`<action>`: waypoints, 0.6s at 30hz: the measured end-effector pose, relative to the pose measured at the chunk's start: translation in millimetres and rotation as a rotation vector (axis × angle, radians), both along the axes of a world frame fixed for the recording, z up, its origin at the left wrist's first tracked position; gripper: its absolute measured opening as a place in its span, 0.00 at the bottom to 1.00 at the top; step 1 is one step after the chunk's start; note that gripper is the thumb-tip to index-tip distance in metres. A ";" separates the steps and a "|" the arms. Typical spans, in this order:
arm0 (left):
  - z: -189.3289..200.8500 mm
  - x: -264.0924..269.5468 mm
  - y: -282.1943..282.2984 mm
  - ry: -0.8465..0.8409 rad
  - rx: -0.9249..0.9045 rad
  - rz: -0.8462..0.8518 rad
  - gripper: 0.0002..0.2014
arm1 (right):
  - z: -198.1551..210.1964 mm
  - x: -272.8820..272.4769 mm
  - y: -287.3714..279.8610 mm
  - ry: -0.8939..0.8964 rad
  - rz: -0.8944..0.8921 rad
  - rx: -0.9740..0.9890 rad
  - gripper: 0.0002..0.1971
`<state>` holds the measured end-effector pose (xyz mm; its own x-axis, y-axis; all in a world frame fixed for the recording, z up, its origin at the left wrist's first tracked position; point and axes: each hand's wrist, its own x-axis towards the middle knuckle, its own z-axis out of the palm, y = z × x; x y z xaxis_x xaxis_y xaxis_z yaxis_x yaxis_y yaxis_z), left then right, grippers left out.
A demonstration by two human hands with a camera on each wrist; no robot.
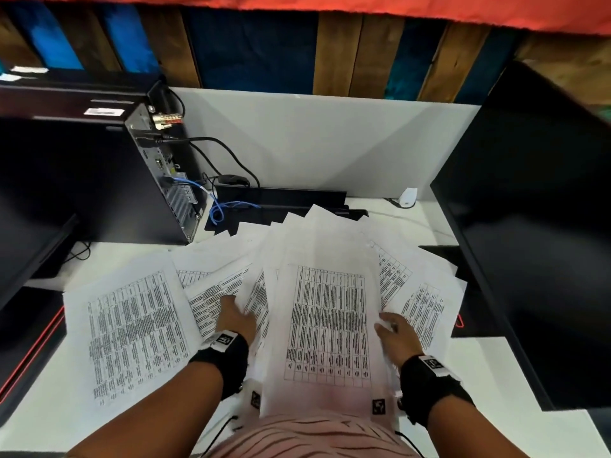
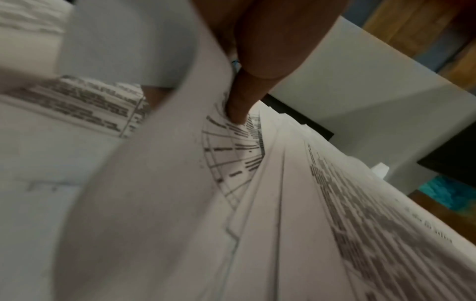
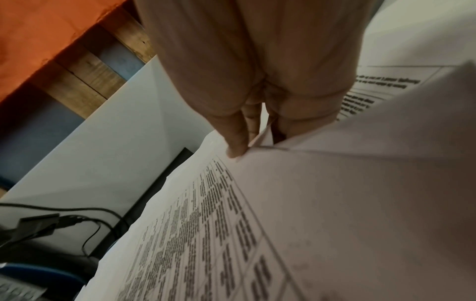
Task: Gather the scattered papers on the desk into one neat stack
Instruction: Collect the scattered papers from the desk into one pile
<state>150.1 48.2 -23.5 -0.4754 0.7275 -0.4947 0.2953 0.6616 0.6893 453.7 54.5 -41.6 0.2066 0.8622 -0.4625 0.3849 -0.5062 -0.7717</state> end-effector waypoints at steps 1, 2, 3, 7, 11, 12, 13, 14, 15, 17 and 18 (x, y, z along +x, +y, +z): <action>-2.3 1.9 -1.2 0.027 -0.036 -0.036 0.19 | -0.3 -1.6 -0.2 0.008 -0.012 -0.007 0.17; -2.6 7.3 -3.1 0.043 -0.075 -0.077 0.17 | 0.0 -3.7 0.3 0.021 -0.013 -0.012 0.17; -3.3 14.8 -4.3 0.015 -0.103 -0.094 0.16 | -0.1 -6.0 1.6 0.026 0.002 -0.018 0.18; 0.0 46.1 -8.5 -0.264 -0.144 -0.147 0.32 | -2.3 -8.1 7.4 0.021 0.074 -0.073 0.19; 0.6 34.5 -6.6 -0.016 -0.085 -0.074 0.19 | -6.0 -0.5 11.5 -0.207 -0.033 -0.005 0.15; 1.9 28.7 -8.9 0.053 -0.072 -0.060 0.16 | -0.9 -0.3 9.9 -0.324 0.017 0.006 0.15; 1.6 22.6 -11.2 0.106 -0.070 -0.067 0.12 | 2.7 -0.9 8.8 -0.397 0.083 0.034 0.14; 1.8 18.4 -13.5 0.149 -0.080 -0.099 0.08 | 6.3 -1.3 7.9 -0.374 0.131 0.052 0.12; 1.5 16.0 -14.7 0.181 -0.109 -0.140 0.08 | 11.2 -2.2 7.1 -0.274 0.159 0.056 0.12; -2.6 18.0 -15.3 0.182 -0.168 -0.234 0.09 | 17.0 -3.7 7.4 -0.014 0.162 0.012 0.19; -4.3 22.5 -16.1 0.145 -0.194 -0.290 0.07 | 14.4 -3.1 9.1 0.073 0.154 -0.013 0.23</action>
